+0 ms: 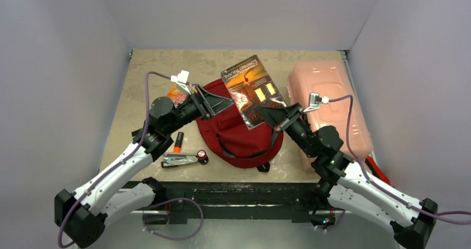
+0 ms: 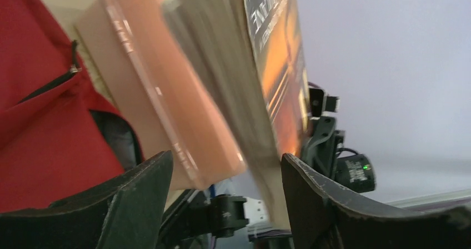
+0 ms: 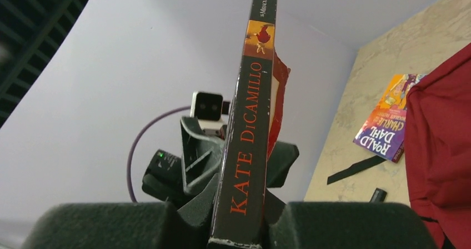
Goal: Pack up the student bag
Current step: Pick up the book from the center of the board, then place the book in the student bag.
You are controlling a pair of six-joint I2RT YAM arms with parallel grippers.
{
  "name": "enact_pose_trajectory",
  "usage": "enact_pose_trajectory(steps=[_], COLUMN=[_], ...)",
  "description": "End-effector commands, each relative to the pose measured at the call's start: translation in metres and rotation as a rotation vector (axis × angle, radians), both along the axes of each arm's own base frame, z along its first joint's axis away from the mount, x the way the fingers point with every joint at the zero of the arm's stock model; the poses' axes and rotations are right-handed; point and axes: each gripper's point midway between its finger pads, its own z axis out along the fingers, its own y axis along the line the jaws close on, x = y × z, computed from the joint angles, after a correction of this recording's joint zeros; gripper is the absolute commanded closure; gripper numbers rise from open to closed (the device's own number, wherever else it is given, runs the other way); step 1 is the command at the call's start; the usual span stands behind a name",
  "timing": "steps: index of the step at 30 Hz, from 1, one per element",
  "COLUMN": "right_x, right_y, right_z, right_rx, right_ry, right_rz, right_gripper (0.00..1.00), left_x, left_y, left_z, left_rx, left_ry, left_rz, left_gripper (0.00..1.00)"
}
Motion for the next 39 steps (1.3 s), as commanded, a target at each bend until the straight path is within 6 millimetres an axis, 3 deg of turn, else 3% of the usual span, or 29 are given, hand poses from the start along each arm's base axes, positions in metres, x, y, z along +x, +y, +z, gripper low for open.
enact_pose_trajectory(steps=[1,6,11,15,17,25,30,39], right_x=[-0.005,-0.003,0.005,-0.006,-0.016,-0.053,-0.062,-0.061], right_y=[-0.042,-0.07,-0.098,-0.118,-0.128,-0.166,-0.172,-0.166], right_z=[0.059,0.061,0.027,0.005,-0.004,-0.011,-0.002,-0.004], right_rx=[0.115,-0.075,-0.464,-0.614,-0.638,-0.547,-0.516,-0.543], right_ry=[-0.013,0.009,0.062,0.077,0.08,0.074,0.027,0.019], right_rz=[-0.125,-0.257,-0.381,-0.392,-0.381,-0.378,-0.365,-0.346], right_gripper=[1.0,1.0,1.0,1.0,1.0,1.0,1.0,1.0], left_x=[-0.011,-0.029,-0.055,-0.073,-0.084,-0.079,-0.063,-0.058], left_y=[0.035,0.039,0.009,-0.022,-0.041,-0.085,-0.088,-0.098], left_z=[-0.063,-0.075,-0.093,-0.123,-0.135,-0.159,-0.171,-0.186], left_rx=[0.289,0.389,0.565,0.83,0.917,1.138,1.25,1.297], left_ry=[0.01,-0.093,-0.266,-0.403,-0.465,-0.579,-0.561,-0.564], left_rz=[0.102,0.024,-0.173,-0.285,-0.34,-0.355,-0.316,-0.334], left_gripper=[0.29,0.29,0.29,0.29,0.29,0.31,0.38,0.5])
